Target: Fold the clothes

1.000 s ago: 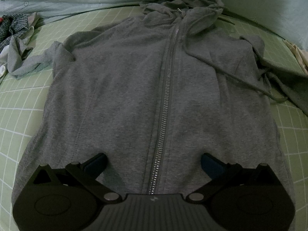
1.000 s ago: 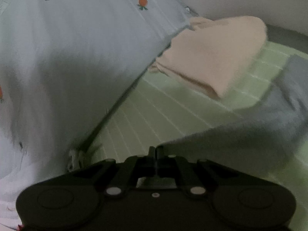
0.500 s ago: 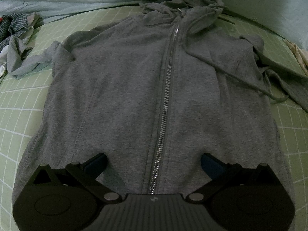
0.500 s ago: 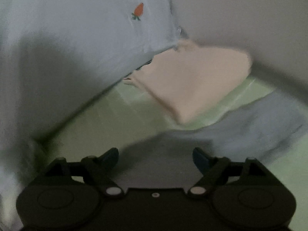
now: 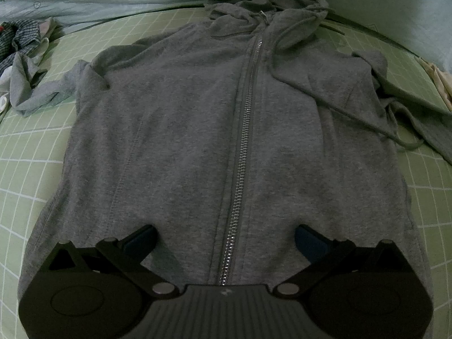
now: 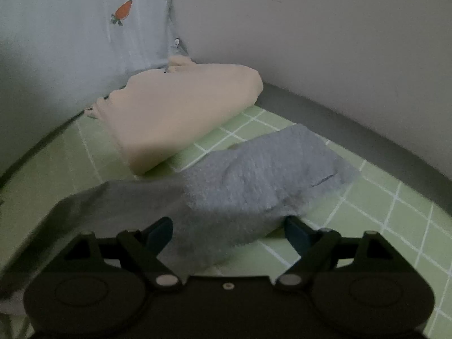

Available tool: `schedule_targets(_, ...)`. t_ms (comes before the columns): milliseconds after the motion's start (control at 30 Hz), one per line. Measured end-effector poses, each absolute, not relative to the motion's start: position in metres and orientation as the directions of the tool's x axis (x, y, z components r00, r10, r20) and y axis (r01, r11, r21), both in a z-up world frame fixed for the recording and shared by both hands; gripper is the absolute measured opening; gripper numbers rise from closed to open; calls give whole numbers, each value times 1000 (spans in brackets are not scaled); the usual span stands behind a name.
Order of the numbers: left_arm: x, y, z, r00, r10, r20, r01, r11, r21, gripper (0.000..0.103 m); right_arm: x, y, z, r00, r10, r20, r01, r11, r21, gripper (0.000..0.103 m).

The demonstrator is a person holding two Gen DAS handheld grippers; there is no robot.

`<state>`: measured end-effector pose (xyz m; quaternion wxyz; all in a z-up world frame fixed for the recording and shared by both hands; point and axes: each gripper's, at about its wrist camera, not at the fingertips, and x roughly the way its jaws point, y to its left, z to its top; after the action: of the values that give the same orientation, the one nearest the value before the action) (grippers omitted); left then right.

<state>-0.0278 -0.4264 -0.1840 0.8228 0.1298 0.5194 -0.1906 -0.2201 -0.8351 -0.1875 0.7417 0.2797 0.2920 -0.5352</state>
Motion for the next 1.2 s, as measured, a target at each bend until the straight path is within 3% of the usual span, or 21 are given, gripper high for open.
schedule_targets(67,-28,-426,-185,389,-179,-904,448,894,16,103,-215,-833,-189,229,-655,-720,958,283,47,69)
schedule_targets(133,-28,-426,-185,390,-180,-903,447,894,15,103,-216,-829,-186,255,-665,-702,948,315,46,30)
schedule_targets(200,-28,-426,-185,390,-180,-903,447,895,15,103,-228,-830,-182,285,-650,-705,946,308,99,4)
schedule_targets(300,-27,-424,-186,390,-180,-903,447,894,15,103,-248,-826,-174,280,-666,-691,954,273,124,4)
schedule_targets(433,-26,-422,-186,390,-183,-902,450,893,14,103,-287,-815,-153,167,-743,-648,982,185,41,4)
schedule_targets(767,-25,-418,-186,391,-192,-900,460,888,10,103,-318,-808,-175,60,-680,-730,987,148,-57,8)
schedule_targets(800,-25,-418,-186,391,-192,-900,460,888,10,103,-317,-809,-177,56,-671,-740,989,141,-53,10)
schedule_targets(900,-25,-417,-187,394,-193,-898,459,889,10,103,-310,-808,-170,16,-717,-697,986,127,-108,43)
schedule_targets(1067,-25,-418,-187,396,-192,-898,457,890,11,103,-267,-793,-146,138,-795,-591,938,296,-178,51)
schedule_targets(1200,-23,-419,-186,386,-187,-903,454,891,9,103,-212,-773,-150,378,-664,-644,858,513,-26,64)
